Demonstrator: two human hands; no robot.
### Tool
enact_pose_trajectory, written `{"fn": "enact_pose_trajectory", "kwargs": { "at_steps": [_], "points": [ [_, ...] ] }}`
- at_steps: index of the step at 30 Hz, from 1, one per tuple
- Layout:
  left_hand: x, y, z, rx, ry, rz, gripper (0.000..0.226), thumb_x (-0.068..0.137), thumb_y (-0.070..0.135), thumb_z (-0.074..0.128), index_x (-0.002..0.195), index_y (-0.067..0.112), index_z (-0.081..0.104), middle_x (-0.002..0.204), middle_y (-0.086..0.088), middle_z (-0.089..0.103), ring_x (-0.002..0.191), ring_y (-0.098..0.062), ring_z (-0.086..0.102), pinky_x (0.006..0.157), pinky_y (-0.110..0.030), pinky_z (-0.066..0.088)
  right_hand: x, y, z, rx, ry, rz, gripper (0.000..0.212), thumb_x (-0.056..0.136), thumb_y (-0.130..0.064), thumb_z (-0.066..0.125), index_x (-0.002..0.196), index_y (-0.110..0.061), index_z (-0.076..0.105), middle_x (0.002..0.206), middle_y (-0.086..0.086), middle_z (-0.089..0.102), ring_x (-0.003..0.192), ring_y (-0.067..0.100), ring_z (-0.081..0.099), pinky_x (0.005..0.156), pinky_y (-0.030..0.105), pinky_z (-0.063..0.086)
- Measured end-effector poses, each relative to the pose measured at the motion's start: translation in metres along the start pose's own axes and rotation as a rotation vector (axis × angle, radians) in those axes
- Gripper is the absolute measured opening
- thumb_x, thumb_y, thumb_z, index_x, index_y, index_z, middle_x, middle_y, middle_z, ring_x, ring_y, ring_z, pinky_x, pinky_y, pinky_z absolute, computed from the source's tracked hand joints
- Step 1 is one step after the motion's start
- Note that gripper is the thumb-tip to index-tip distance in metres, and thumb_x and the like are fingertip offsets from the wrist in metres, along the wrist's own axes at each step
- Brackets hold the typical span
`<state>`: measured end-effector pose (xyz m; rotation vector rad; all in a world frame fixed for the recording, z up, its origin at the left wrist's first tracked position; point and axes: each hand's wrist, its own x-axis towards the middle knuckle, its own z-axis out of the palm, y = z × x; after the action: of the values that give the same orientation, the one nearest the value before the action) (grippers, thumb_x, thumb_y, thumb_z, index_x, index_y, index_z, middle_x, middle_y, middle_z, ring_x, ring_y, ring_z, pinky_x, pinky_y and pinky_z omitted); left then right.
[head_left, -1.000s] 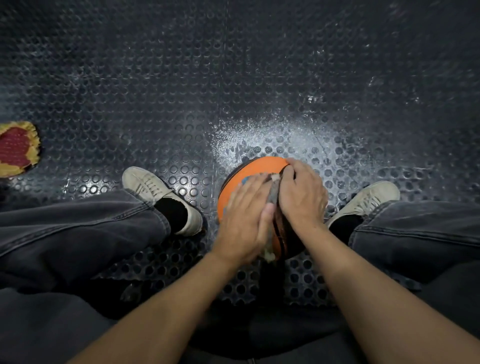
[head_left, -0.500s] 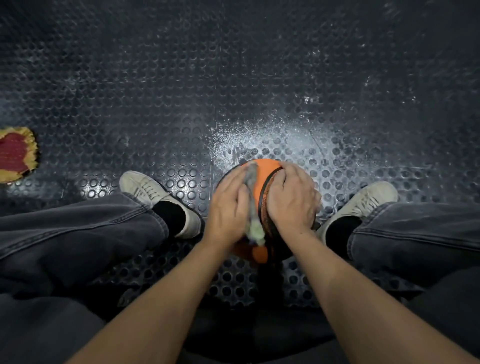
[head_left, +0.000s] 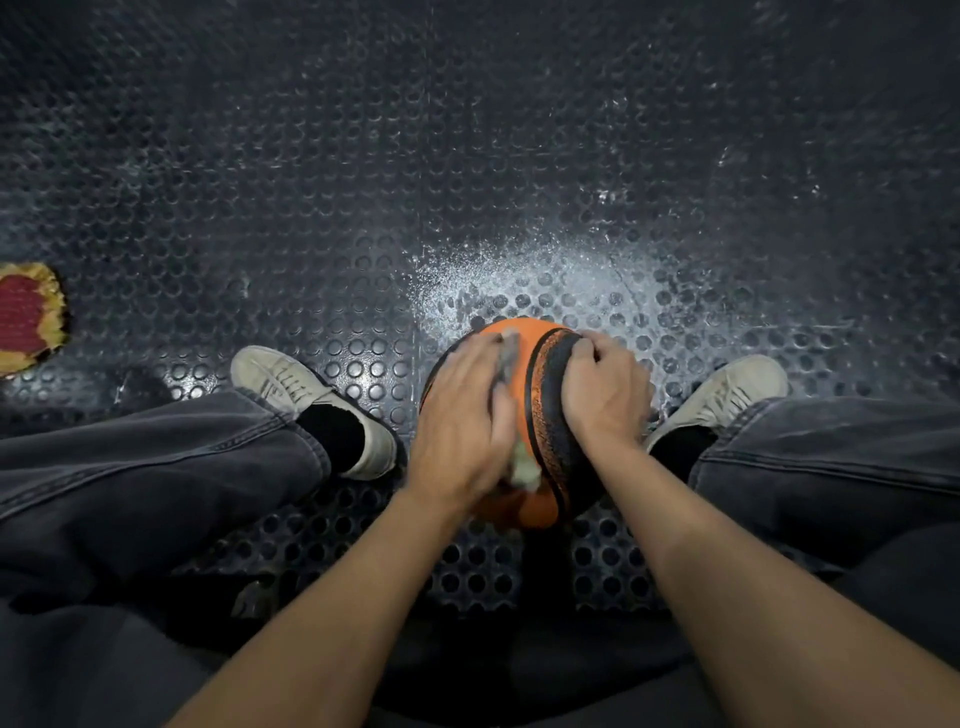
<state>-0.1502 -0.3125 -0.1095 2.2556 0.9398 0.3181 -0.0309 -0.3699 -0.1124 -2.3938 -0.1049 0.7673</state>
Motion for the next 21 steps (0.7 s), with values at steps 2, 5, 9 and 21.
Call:
{"fn": "enact_pose_trajectory", "kwargs": {
  "at_steps": [2,5,9,21],
  "points": [
    [0.031,0.012,0.005,0.039,-0.038,-0.245,0.034,0.099,0.023,0.035,0.116,0.008,0.060,0.121,-0.012,0.061,0.113,-0.025,0.053,0.096,-0.032,0.037,-0.008,-0.002,0.004,0.000,0.020,-0.056,0.040,0.100,-0.031,0.042,0.135,-0.030,0.061,0.139,0.006,0.059,0.129,0.031,0.049,0.113,0.046,0.034],
    [0.086,0.013,0.004,0.054,-0.268,-0.397,0.033,0.101,0.030,0.036,0.088,0.010,0.059,0.108,-0.017,0.066,0.095,-0.030,0.058,0.076,-0.033,0.041,-0.016,0.001,0.006,-0.047,0.009,-0.129,0.039,0.099,-0.031,0.044,0.134,-0.030,0.061,0.138,0.003,0.059,0.127,0.027,0.049,0.111,0.043,0.035],
    [0.047,0.006,-0.008,0.079,-0.321,0.036,0.038,0.103,0.029,0.036,0.128,0.013,0.060,0.131,-0.007,0.060,0.123,-0.020,0.052,0.109,-0.039,0.036,-0.002,-0.002,-0.001,-0.020,-0.005,-0.046,0.037,0.098,-0.033,0.044,0.129,-0.035,0.065,0.135,0.004,0.062,0.121,0.030,0.054,0.108,0.043,0.041],
    [0.122,0.013,0.020,0.190,-0.452,-0.319,0.036,0.100,0.021,0.035,0.111,0.003,0.064,0.111,-0.011,0.062,0.098,-0.023,0.056,0.089,-0.033,0.045,-0.004,0.003,-0.006,-0.088,-0.018,-0.098,0.041,0.099,-0.035,0.043,0.136,-0.032,0.060,0.132,0.010,0.062,0.121,0.033,0.052,0.104,0.043,0.038]
  ]
}}
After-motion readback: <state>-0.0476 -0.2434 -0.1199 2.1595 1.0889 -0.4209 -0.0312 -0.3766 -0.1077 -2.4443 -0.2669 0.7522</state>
